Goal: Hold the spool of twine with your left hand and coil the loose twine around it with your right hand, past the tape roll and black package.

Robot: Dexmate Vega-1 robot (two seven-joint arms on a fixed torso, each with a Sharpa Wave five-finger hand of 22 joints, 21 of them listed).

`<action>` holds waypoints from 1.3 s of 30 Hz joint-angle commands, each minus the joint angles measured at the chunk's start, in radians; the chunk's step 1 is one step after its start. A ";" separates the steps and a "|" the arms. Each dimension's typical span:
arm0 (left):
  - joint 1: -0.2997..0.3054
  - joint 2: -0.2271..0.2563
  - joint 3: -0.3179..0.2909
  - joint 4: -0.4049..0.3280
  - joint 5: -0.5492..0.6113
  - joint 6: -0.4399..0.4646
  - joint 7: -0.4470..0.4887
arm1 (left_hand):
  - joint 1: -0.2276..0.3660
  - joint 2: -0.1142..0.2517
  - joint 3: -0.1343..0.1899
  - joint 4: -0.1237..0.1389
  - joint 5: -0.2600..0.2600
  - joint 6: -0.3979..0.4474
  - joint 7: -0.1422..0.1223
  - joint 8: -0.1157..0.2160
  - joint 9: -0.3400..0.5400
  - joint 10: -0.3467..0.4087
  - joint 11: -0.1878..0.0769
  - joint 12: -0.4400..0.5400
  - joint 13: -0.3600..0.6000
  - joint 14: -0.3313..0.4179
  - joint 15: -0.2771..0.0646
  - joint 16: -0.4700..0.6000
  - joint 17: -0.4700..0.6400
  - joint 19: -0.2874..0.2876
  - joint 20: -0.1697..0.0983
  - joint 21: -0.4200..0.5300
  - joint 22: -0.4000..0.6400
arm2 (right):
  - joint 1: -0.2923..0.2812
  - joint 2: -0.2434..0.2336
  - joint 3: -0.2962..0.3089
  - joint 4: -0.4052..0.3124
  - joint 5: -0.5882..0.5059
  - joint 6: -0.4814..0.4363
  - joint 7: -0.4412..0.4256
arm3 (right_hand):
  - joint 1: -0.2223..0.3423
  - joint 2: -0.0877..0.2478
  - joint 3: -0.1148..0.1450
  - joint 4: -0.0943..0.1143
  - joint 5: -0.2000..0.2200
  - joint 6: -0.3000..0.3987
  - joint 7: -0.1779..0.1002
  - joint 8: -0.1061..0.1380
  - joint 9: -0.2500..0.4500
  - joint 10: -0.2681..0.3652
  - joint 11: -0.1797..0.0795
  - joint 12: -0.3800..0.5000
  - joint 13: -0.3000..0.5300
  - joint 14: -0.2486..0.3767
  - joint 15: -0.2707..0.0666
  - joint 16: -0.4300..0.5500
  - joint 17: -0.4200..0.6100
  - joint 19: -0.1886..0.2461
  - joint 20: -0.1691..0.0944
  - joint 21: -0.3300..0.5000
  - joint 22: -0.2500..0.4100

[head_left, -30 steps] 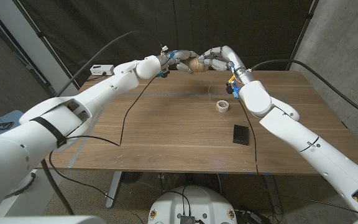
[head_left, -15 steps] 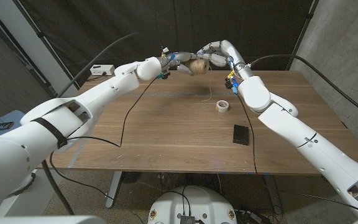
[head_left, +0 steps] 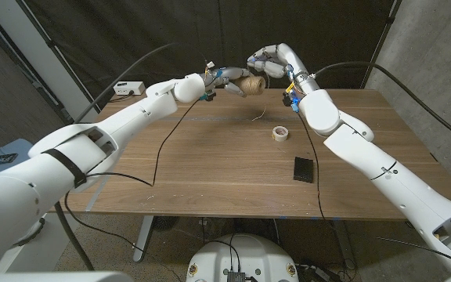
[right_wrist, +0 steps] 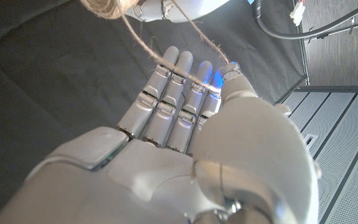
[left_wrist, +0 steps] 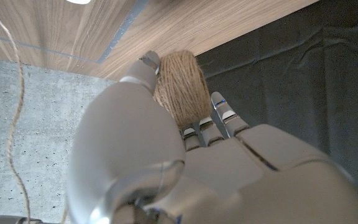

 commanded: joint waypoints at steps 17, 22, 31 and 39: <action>0.019 -0.003 0.002 -0.013 -0.017 -0.026 -0.020 | -0.001 0.008 0.011 0.003 0.007 0.013 0.000 -0.004 0.003 0.005 -0.001 -0.008 0.003 0.004 0.005 0.000 0.001 -0.008 -0.002 0.008 0.001 | 0.062 0.036 -0.024 0.063 -0.017 0.028 0.018 | -0.002 0.007 -0.001 0.002 -0.001 0.014 0.006 -0.002 0.001 0.017 0.002 -0.002 0.004 0.015 -0.100 -0.002 0.005 0.007 -0.022 0.016 0.004; 0.025 -0.003 0.000 -0.022 -0.020 -0.025 -0.026 | -0.003 0.009 0.010 0.004 0.006 0.010 0.000 -0.005 0.003 0.005 0.000 -0.010 0.003 0.002 0.006 0.000 0.002 -0.008 -0.002 0.008 0.001 | 0.071 0.041 -0.026 0.077 -0.017 0.035 0.020 | -0.001 0.007 -0.001 0.001 -0.001 0.014 0.007 -0.002 0.001 0.017 0.001 -0.002 0.003 0.017 -0.101 -0.001 0.007 0.007 -0.022 0.017 0.004; 0.034 -0.001 -0.001 -0.035 -0.022 -0.038 -0.037 | -0.004 0.009 0.012 0.004 0.007 0.012 0.000 -0.006 0.004 0.004 0.001 -0.011 0.003 0.003 0.006 -0.001 0.002 -0.009 -0.002 0.009 0.001 | 0.086 0.050 -0.032 0.101 -0.018 0.053 0.024 | 0.001 0.008 -0.001 0.000 -0.001 0.014 0.006 -0.003 0.000 0.018 0.001 -0.003 0.005 0.019 -0.102 -0.001 0.009 0.007 -0.022 0.019 0.004; 0.039 -0.004 0.000 -0.037 -0.024 -0.049 -0.047 | -0.005 0.008 0.012 0.003 0.007 0.010 -0.003 -0.008 0.004 0.003 0.000 -0.013 0.004 0.004 0.005 -0.001 0.001 -0.009 -0.003 0.010 0.001 | 0.098 0.056 -0.031 0.115 -0.011 0.057 0.030 | 0.006 0.009 0.001 -0.003 -0.001 0.021 0.004 -0.001 0.000 0.025 0.001 0.000 0.006 0.023 -0.106 -0.001 0.011 0.008 -0.024 0.022 0.004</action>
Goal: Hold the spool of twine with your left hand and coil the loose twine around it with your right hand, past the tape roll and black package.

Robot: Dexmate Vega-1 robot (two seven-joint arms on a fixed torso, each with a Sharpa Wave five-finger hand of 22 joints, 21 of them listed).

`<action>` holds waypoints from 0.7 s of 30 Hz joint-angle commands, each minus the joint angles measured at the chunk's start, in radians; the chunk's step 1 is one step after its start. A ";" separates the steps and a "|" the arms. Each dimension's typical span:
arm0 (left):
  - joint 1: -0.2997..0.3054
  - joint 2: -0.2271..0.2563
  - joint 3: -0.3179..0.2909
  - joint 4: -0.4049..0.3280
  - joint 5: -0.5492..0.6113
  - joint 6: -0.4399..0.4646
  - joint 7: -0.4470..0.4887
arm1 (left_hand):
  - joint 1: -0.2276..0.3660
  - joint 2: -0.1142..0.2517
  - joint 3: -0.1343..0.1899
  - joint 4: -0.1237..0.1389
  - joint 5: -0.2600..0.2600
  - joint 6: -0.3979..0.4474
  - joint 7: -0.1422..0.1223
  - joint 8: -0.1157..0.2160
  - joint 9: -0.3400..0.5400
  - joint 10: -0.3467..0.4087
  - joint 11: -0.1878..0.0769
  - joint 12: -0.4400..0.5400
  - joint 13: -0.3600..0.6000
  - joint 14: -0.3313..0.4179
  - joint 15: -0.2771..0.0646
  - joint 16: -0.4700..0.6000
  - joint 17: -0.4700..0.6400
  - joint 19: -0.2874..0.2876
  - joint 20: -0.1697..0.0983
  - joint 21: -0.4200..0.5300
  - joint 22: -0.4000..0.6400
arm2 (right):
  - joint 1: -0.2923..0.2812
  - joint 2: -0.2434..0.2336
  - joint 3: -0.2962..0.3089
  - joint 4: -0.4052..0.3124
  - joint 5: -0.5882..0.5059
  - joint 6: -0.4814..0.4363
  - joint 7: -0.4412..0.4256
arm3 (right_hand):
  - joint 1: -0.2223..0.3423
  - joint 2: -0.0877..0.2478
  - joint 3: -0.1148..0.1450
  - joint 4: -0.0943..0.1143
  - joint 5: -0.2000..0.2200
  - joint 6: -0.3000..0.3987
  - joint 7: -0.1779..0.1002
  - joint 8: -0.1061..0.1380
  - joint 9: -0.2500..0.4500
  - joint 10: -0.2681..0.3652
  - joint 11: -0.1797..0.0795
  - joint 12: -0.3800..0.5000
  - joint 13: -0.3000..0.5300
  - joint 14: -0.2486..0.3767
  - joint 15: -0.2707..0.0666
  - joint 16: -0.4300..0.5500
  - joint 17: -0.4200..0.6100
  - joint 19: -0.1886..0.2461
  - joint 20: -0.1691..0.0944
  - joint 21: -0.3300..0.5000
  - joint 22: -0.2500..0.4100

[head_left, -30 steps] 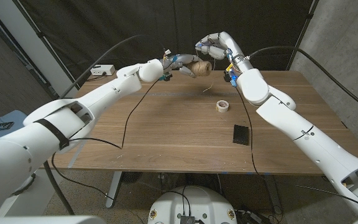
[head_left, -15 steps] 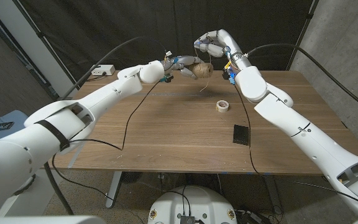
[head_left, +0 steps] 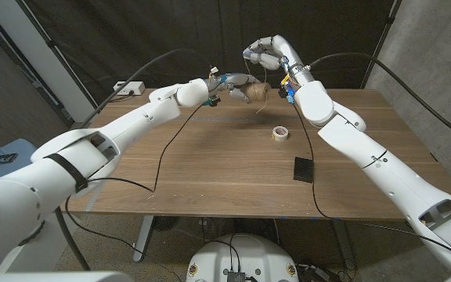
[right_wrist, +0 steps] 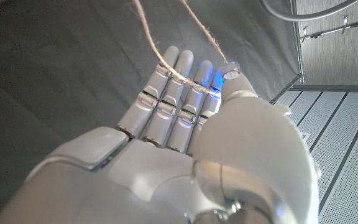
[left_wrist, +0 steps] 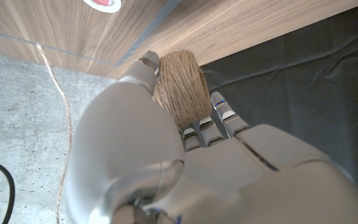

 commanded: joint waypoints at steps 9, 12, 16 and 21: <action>0.024 0.009 -0.005 -0.039 -0.004 -0.014 -0.029 | 0.002 0.010 0.007 0.000 0.002 0.007 -0.003 -0.006 0.005 0.003 -0.002 -0.007 0.004 0.004 0.006 0.000 0.003 -0.003 0.002 0.011 0.001 | 0.036 0.012 -0.005 0.049 -0.004 0.018 0.005 | 0.015 0.009 0.002 -0.007 0.000 0.020 -0.001 0.003 0.003 0.020 -0.007 0.004 0.006 0.018 -0.108 0.000 0.006 0.010 -0.031 0.008 0.004; 0.032 0.015 -0.008 -0.050 -0.007 -0.012 -0.038 | 0.003 0.010 0.007 -0.001 0.002 0.007 -0.003 -0.006 0.005 0.004 -0.002 -0.007 0.004 0.002 0.006 0.000 0.003 -0.004 0.002 0.011 0.001 | 0.041 0.012 -0.006 0.056 -0.006 0.018 0.007 | 0.017 0.009 0.002 -0.008 0.000 0.023 -0.002 0.004 0.003 0.022 -0.007 0.004 0.006 0.020 -0.108 0.001 0.007 0.011 -0.032 0.009 0.004; 0.040 0.021 -0.010 -0.062 -0.010 -0.014 -0.049 | 0.001 0.010 0.007 0.000 0.003 0.007 -0.002 -0.006 0.006 0.004 0.000 -0.008 0.004 0.003 0.006 -0.001 0.002 -0.004 0.003 0.011 0.001 | 0.047 0.014 -0.006 0.066 -0.004 0.018 0.009 | 0.019 0.009 0.002 -0.009 0.000 0.025 -0.005 0.005 0.003 0.022 -0.007 0.004 0.007 0.021 -0.108 0.000 0.007 0.011 -0.033 0.010 0.004; 0.045 0.023 -0.012 -0.065 -0.017 -0.024 -0.065 | 0.000 0.011 0.008 0.000 0.003 0.008 -0.004 -0.007 0.006 0.003 -0.001 -0.009 0.004 0.001 0.006 -0.002 0.002 -0.004 0.003 0.012 0.001 | 0.060 0.016 -0.007 0.083 0.004 0.019 0.019 | 0.021 0.009 0.003 -0.010 0.000 0.028 -0.004 0.005 0.003 0.022 -0.006 0.004 0.008 0.024 -0.107 0.000 0.008 0.009 -0.034 0.011 0.004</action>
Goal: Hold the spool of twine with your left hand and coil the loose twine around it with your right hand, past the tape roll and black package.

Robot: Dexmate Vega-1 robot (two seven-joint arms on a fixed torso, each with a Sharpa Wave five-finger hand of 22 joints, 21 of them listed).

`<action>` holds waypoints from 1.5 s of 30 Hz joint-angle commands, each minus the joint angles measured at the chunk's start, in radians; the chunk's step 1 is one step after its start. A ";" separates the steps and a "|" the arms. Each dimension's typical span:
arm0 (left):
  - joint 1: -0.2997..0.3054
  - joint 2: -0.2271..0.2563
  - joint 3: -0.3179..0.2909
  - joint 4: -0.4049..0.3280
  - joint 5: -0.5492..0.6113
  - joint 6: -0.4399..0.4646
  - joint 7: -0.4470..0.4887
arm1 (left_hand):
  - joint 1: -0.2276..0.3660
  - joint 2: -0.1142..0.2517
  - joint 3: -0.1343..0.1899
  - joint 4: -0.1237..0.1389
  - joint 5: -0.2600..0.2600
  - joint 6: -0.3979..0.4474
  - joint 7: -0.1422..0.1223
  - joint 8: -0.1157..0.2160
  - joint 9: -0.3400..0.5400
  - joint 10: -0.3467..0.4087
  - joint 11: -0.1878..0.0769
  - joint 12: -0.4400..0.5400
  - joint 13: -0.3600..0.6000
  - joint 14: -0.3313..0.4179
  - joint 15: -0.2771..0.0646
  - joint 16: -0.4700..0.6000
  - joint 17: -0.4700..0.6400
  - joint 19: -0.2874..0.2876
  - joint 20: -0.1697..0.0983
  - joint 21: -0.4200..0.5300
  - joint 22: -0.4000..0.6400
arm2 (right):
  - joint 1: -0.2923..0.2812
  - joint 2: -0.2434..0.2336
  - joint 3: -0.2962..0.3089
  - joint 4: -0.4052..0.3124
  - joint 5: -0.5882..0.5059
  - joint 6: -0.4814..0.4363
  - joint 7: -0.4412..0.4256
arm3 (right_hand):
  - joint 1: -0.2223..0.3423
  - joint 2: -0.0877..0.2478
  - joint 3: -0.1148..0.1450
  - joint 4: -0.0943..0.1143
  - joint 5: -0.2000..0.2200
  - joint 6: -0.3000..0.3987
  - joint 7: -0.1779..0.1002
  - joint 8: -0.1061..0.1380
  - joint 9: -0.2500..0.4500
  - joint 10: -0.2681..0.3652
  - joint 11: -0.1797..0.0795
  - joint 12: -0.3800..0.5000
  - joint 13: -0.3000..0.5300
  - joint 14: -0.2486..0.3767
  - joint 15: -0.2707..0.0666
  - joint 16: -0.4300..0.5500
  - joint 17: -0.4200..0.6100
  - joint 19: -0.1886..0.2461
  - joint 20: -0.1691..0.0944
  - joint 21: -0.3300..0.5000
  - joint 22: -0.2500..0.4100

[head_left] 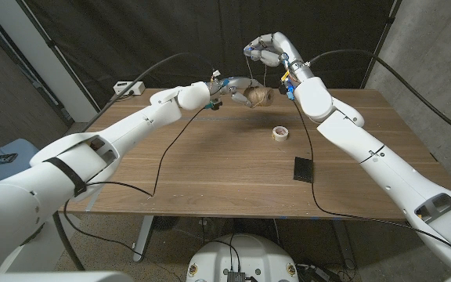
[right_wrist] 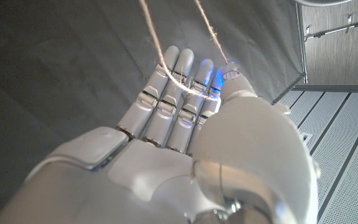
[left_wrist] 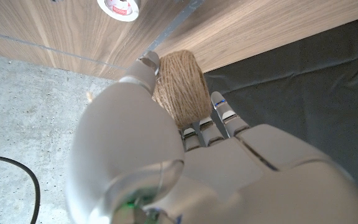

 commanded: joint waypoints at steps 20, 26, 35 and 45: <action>0.017 0.018 -0.016 -0.020 -0.016 -0.046 -0.054 | 0.001 0.010 0.010 -0.002 0.003 0.010 -0.003 -0.001 0.002 0.006 -0.001 -0.005 0.005 0.002 0.004 0.000 0.004 -0.006 0.002 0.005 0.000 | 0.076 0.011 -0.016 0.116 0.000 0.007 0.017 | 0.020 0.002 0.002 -0.008 -0.001 0.011 -0.003 0.005 0.002 0.010 0.002 0.003 0.005 0.018 -0.105 -0.005 0.006 0.007 -0.036 0.009 0.004; 0.030 0.041 -0.027 -0.058 -0.013 -0.032 -0.067 | 0.000 0.011 0.010 -0.002 0.003 0.008 -0.002 -0.003 0.002 0.007 0.000 -0.005 0.005 0.001 0.004 0.000 0.004 -0.007 0.002 0.005 0.000 | 0.074 -0.008 -0.005 0.122 -0.003 0.016 0.016 | 0.021 0.002 0.002 -0.008 -0.001 0.011 -0.004 0.005 0.002 0.011 0.001 0.003 0.006 0.017 -0.105 -0.007 0.006 0.005 -0.037 0.010 0.004; 0.049 0.072 -0.046 -0.107 -0.012 -0.025 -0.079 | -0.002 0.012 0.011 -0.001 0.004 0.011 -0.001 -0.003 0.003 0.008 -0.001 -0.006 0.006 0.001 0.004 -0.002 0.003 -0.007 0.002 0.006 0.000 | 0.066 -0.037 0.018 0.130 0.001 0.022 0.012 | 0.018 0.003 0.001 -0.005 -0.002 0.011 -0.006 0.004 0.002 0.010 -0.001 0.000 0.004 0.018 -0.102 -0.010 0.006 0.002 -0.037 0.011 0.004; 0.063 0.088 -0.065 -0.143 -0.014 -0.022 -0.091 | -0.002 0.011 0.011 -0.002 0.004 0.013 -0.001 -0.002 0.003 0.007 -0.003 -0.008 0.006 0.001 0.005 -0.001 0.005 -0.008 0.001 0.007 0.000 | 0.078 -0.057 0.031 0.152 -0.026 0.023 -0.008 | 0.016 0.001 -0.001 -0.003 -0.002 0.008 -0.006 0.003 0.002 0.010 -0.003 -0.002 0.003 0.016 -0.103 -0.016 0.006 0.000 -0.038 0.013 0.004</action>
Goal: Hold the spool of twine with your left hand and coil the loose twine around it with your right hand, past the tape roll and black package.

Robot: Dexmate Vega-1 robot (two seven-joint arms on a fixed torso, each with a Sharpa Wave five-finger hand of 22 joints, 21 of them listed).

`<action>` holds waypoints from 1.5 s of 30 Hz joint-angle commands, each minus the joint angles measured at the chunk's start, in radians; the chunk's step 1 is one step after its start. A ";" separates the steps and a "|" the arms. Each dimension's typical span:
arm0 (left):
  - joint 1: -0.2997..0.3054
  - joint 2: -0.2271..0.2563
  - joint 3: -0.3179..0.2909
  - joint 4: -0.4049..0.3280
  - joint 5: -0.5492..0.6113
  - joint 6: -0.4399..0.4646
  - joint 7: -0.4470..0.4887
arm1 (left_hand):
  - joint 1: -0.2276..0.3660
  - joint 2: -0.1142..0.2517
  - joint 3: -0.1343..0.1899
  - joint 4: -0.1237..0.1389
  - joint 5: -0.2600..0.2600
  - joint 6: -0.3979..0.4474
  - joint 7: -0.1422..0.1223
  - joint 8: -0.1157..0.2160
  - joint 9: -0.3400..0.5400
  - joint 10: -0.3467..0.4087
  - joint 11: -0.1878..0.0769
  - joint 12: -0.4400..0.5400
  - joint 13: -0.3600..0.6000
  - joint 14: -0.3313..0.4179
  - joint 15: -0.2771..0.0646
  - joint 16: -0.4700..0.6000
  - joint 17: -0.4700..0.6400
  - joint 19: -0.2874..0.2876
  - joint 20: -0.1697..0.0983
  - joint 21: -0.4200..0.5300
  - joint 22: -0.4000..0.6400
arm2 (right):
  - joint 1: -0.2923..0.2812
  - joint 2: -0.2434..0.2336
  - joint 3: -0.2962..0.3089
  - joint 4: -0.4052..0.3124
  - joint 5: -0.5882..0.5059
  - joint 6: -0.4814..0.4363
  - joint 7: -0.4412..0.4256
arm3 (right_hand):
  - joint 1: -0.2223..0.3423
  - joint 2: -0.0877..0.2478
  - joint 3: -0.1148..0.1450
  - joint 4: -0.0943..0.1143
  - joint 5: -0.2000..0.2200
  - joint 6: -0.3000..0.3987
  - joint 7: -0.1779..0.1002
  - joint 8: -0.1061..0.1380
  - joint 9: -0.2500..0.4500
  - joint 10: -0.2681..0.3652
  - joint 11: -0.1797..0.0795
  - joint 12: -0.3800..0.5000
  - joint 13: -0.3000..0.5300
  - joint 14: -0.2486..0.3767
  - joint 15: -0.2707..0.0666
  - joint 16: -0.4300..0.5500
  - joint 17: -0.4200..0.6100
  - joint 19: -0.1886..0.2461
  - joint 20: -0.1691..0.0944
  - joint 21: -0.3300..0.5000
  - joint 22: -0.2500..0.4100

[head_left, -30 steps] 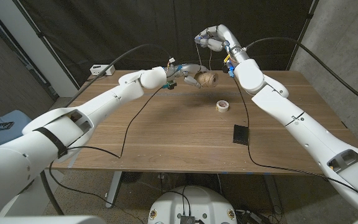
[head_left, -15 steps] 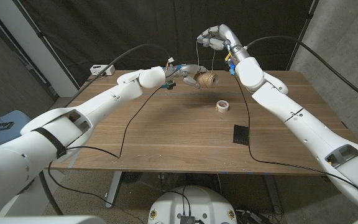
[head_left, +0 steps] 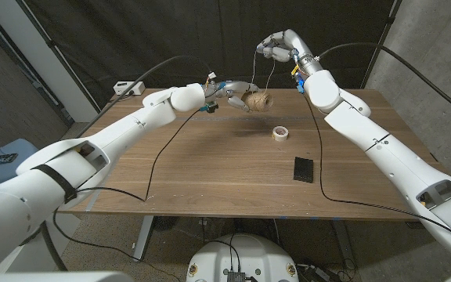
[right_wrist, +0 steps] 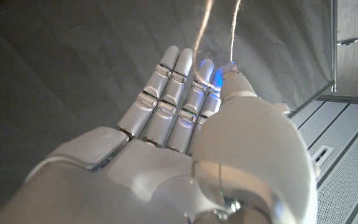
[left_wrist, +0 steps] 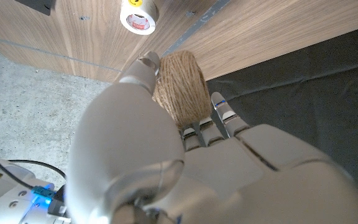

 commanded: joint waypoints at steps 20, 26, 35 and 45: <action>0.050 0.042 -0.054 -0.109 -0.024 -0.013 -0.034 | -0.003 0.006 0.010 0.002 0.004 0.011 -0.002 -0.002 0.004 0.009 -0.002 -0.002 0.001 0.001 0.004 -0.003 0.004 -0.005 -0.003 0.008 0.000 | 0.029 -0.046 0.022 0.053 -0.058 0.013 -0.024 | 0.004 -0.001 -0.001 -0.002 -0.002 0.001 -0.003 0.001 0.002 0.003 -0.008 -0.005 0.002 0.010 -0.101 -0.005 0.005 -0.005 -0.039 0.008 0.004; 0.059 0.048 -0.066 -0.131 -0.038 -0.019 -0.044 | -0.004 0.007 0.010 0.003 0.004 0.012 -0.001 -0.002 0.005 0.008 -0.002 -0.003 0.002 0.000 0.005 -0.003 0.005 -0.005 -0.003 0.009 0.000 | 0.036 -0.054 0.016 0.072 -0.062 0.025 -0.011 | 0.005 0.000 -0.001 -0.002 -0.002 0.001 -0.003 0.001 0.002 0.003 -0.008 -0.006 0.002 0.010 -0.102 -0.007 0.005 -0.006 -0.040 0.009 0.004; 0.073 0.062 -0.088 -0.166 -0.051 -0.043 -0.051 | -0.005 0.007 0.012 0.002 0.004 0.012 0.000 -0.002 0.005 0.009 -0.001 -0.004 0.002 0.001 0.004 -0.003 0.004 -0.006 -0.003 0.009 0.000 | 0.046 -0.052 0.005 0.106 -0.065 0.023 0.003 | 0.004 0.001 -0.002 -0.001 -0.003 0.002 -0.005 0.001 0.002 0.002 -0.010 -0.008 0.002 0.011 -0.101 -0.009 0.006 -0.010 -0.042 0.010 0.004; 0.083 0.072 -0.111 -0.182 -0.062 -0.044 -0.056 | -0.007 0.007 0.012 0.003 0.004 0.014 0.000 -0.003 0.005 0.010 -0.004 -0.005 0.002 0.002 0.003 -0.003 0.004 -0.005 -0.003 0.010 0.000 | 0.046 -0.055 0.003 0.122 -0.062 0.008 0.005 | 0.006 0.000 -0.002 -0.002 -0.002 0.004 -0.008 0.001 0.002 0.004 -0.012 -0.009 0.003 0.012 -0.103 -0.011 0.007 -0.011 -0.043 0.012 0.003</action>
